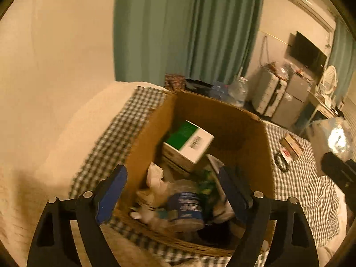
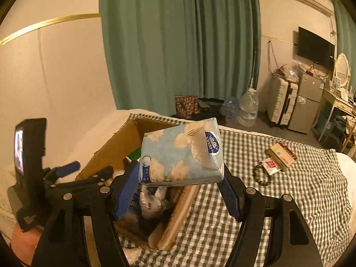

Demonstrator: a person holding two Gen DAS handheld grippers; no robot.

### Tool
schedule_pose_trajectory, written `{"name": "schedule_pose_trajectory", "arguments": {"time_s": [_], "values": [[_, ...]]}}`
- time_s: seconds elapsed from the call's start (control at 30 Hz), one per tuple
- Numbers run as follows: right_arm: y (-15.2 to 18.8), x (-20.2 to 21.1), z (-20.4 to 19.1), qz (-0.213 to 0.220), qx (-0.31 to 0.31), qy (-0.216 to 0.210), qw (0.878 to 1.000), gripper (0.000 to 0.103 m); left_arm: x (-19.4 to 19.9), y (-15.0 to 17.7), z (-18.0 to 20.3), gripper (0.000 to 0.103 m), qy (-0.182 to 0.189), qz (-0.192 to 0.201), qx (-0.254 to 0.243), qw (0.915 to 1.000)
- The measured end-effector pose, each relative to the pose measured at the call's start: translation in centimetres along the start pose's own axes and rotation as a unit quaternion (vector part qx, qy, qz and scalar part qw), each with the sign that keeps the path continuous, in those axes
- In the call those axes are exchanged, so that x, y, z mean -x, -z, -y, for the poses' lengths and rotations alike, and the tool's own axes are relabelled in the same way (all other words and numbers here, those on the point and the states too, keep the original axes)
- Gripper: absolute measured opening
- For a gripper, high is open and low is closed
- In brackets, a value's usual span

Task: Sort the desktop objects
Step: 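Carry the lace cloth and tissue pack into the box and release both, then withdraw both tools from the box back over the cloth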

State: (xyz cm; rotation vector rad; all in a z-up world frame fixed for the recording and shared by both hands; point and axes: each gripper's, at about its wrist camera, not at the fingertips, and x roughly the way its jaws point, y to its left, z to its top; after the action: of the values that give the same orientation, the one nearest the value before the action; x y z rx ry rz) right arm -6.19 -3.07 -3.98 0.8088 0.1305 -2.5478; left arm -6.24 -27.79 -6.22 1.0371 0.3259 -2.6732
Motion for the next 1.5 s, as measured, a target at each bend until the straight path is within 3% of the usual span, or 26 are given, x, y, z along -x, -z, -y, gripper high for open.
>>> {"name": "schedule_pose_trajectory", "arguments": {"time_s": [0.17,0.27,0.43,0.6,0.93,1.17,1.3,1.5], "values": [[-1.5,-3.3,-1.7,-0.025,-0.010,-0.023,0.999,0.070,0.6,-0.8,-1.4,0.092,-0.011,0.009,0.012,0.9998],[-2.8,-4.6,-2.5,-0.030,-0.023,-0.011,0.999,0.088,0.4,-0.8,-1.7,0.097,-0.015,0.003,0.018,0.9997],[-4.0,-3.3,-2.4,-0.008,-0.046,-0.012,0.999,0.092,0.5,-0.7,-1.0,0.100,-0.006,-0.003,0.040,0.9992],[-3.8,-1.2,0.8,0.017,-0.067,0.010,0.998,0.092,1.3,-0.1,1.3,0.100,-0.003,0.001,0.017,0.9999],[0.1,5.1,12.8,0.060,-0.092,0.104,0.988,0.096,4.6,3.4,12.1,0.102,0.065,0.027,-0.080,0.9943],[3.8,6.0,19.4,0.055,-0.074,0.148,0.985,0.098,3.5,6.9,20.8,0.103,0.111,-0.017,-0.127,0.9855],[6.5,3.8,22.2,0.023,-0.080,0.161,0.983,0.098,1.2,8.6,25.4,0.103,0.100,-0.022,-0.169,0.9804],[10.0,1.0,26.7,-0.002,-0.093,0.166,0.982,0.098,-5.4,9.9,31.2,0.103,0.086,-0.047,-0.179,0.9789]]}}
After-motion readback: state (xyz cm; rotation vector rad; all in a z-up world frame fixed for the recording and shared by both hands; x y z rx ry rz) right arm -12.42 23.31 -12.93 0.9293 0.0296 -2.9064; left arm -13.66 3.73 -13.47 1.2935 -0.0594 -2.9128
